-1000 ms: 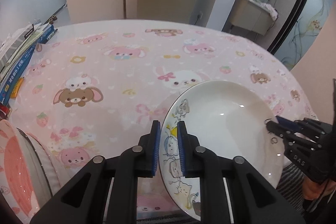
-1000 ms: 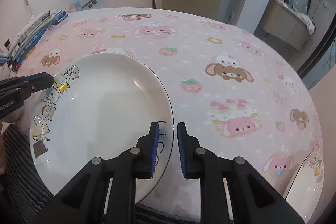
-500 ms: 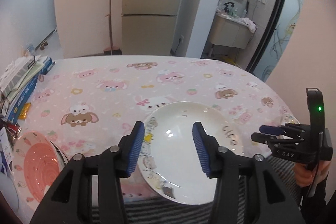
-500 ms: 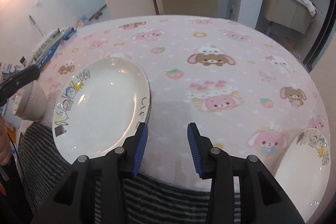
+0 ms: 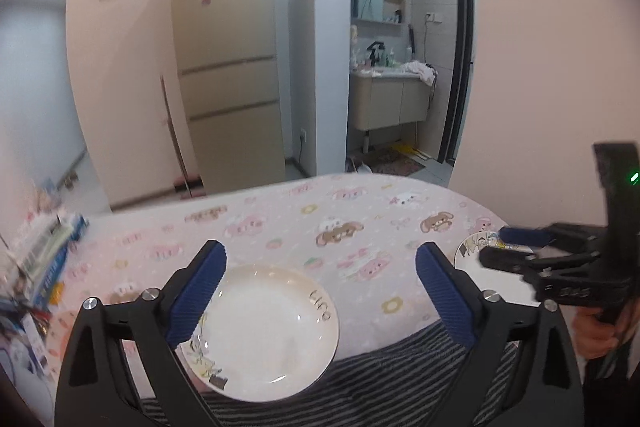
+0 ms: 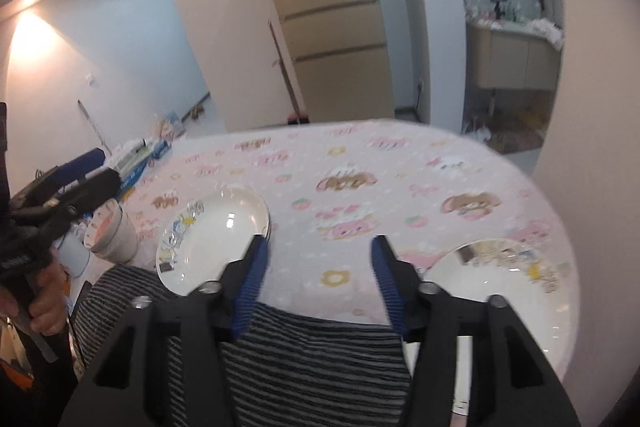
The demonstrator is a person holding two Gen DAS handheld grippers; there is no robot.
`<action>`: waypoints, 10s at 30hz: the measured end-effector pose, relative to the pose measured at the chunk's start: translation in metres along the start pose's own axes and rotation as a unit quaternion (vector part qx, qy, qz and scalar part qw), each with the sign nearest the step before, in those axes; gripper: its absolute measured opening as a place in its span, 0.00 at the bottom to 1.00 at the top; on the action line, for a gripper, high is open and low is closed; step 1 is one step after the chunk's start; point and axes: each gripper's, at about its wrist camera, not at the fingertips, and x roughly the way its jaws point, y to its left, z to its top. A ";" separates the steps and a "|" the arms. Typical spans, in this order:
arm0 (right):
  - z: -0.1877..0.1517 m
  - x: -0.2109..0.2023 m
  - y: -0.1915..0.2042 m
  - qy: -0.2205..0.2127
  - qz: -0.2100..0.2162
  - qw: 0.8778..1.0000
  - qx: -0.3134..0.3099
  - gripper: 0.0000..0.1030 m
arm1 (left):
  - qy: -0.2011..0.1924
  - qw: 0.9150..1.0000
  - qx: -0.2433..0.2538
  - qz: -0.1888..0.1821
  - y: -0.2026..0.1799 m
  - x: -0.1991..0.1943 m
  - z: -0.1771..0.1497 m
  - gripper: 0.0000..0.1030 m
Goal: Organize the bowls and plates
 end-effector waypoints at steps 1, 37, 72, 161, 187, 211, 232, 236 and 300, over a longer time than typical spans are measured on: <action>-0.001 -0.012 -0.006 -0.019 -0.005 1.000 0.000 0.70 | -0.011 1.000 0.009 -0.004 -0.011 -0.002 0.001 0.98; -0.142 -0.013 -0.257 -0.026 -0.076 0.939 0.334 0.43 | 0.164 0.973 -0.112 -0.114 -0.134 0.180 -0.058 0.80; -0.144 0.036 -0.228 -0.010 -0.145 0.937 0.316 0.15 | 0.217 0.962 -0.070 -0.152 -0.174 0.219 -0.092 0.19; -0.051 0.172 0.124 0.103 -0.016 0.994 0.018 0.20 | 0.097 0.972 -0.214 0.009 0.171 0.086 -0.151 0.15; -0.070 0.184 0.147 0.114 -0.106 0.985 -0.079 0.24 | 0.119 0.976 -0.175 0.053 0.163 0.088 -0.150 0.17; -0.068 0.170 0.163 0.077 -0.076 0.988 -0.115 0.24 | 0.108 0.979 -0.169 0.044 0.159 0.086 -0.149 0.24; -0.050 0.168 0.128 0.061 -0.085 0.990 -0.089 0.31 | 0.094 0.978 -0.179 0.041 0.164 0.082 -0.146 0.70; -0.048 0.177 0.122 0.088 -0.104 0.990 -0.045 0.54 | 0.089 0.979 -0.180 0.048 0.164 0.078 -0.146 0.78; 0.021 0.165 0.272 -0.014 -0.005 0.991 -0.131 0.60 | 0.012 0.957 -0.238 0.166 0.273 -0.021 -0.140 0.97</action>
